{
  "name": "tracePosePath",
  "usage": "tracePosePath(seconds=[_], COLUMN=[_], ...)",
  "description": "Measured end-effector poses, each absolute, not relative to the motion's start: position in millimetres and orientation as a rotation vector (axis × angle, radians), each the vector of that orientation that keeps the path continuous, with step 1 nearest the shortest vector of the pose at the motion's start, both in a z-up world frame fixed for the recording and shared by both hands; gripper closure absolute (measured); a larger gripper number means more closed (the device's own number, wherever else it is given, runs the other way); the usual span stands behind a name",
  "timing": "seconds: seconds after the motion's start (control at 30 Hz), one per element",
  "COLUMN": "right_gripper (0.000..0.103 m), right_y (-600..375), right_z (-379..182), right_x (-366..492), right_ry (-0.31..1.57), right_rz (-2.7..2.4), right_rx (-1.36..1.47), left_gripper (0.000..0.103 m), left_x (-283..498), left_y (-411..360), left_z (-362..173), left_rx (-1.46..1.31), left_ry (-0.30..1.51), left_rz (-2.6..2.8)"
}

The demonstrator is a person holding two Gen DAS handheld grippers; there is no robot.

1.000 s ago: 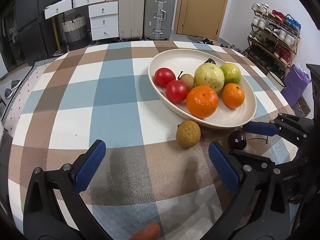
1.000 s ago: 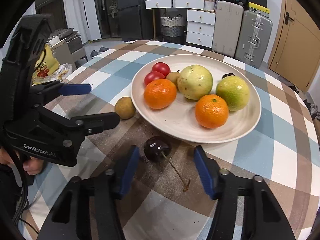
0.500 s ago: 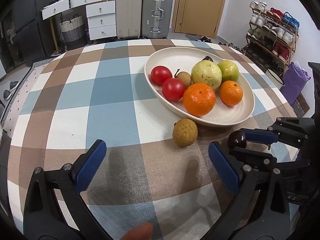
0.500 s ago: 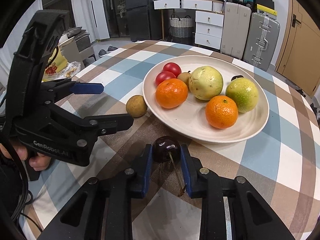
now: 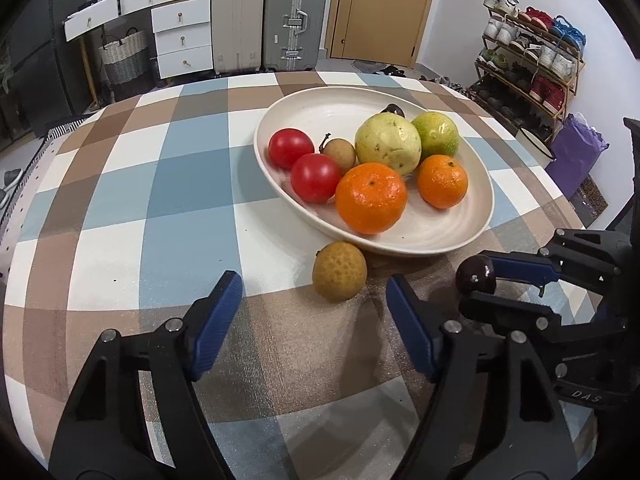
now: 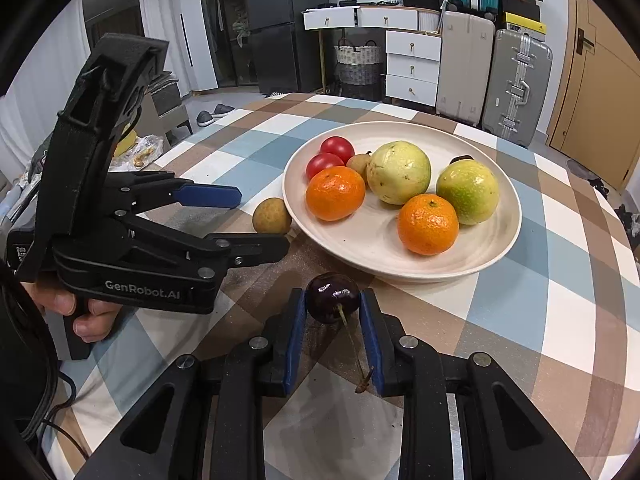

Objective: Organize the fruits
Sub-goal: 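Grasp the brown speckled fruit with the left tool while the right tool holds the cherry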

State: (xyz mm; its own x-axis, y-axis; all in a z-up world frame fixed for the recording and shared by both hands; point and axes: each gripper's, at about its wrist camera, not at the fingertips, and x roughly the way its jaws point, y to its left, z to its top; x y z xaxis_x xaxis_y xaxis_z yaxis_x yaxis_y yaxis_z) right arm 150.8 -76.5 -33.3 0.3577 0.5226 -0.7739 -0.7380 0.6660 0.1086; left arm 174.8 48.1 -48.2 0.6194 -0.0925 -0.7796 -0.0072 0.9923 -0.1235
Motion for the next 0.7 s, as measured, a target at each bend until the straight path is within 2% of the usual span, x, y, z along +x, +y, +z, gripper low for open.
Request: tracePosePath(seconds=[0.03,0.1,0.17,0.23,0.27,0.3,0.7], right_gripper=[0.076,0.076,0.076,0.076,0.076,0.076,0.076], right_y=[-77,-76,-75,-76,-76,-76,-79], right_z=[-33,-32,-32,-31,-31,-31,-32], right_x=[151,151,150,150,150,151,154], right_ry=[0.883,0.88,0.877,0.876,0.875,0.874,0.876], right_rz=[0.827,0.827,0.83,0.83,0.83,0.828,0.817], right_rx=[-0.275,-0.274,-0.276,-0.275,-0.274,-0.273,-0.261], left_gripper=[0.031,0.04,0.043,0.057,0.07,0.079,0.079], left_x=[175,175,176,176,175,175,166], left_y=[47,46,45,44,44,44,47], left_z=[-48,-47,-47,-47,-46,-46,-42], left_rx=[-0.116,-0.122,-0.126,-0.125,-0.13,-0.132,-0.134], left_ry=[0.903,0.897,0.895,0.891,0.889,0.888,0.856], left_rz=[-0.055,-0.068,-0.078,-0.089,-0.102,-0.108,-0.097])
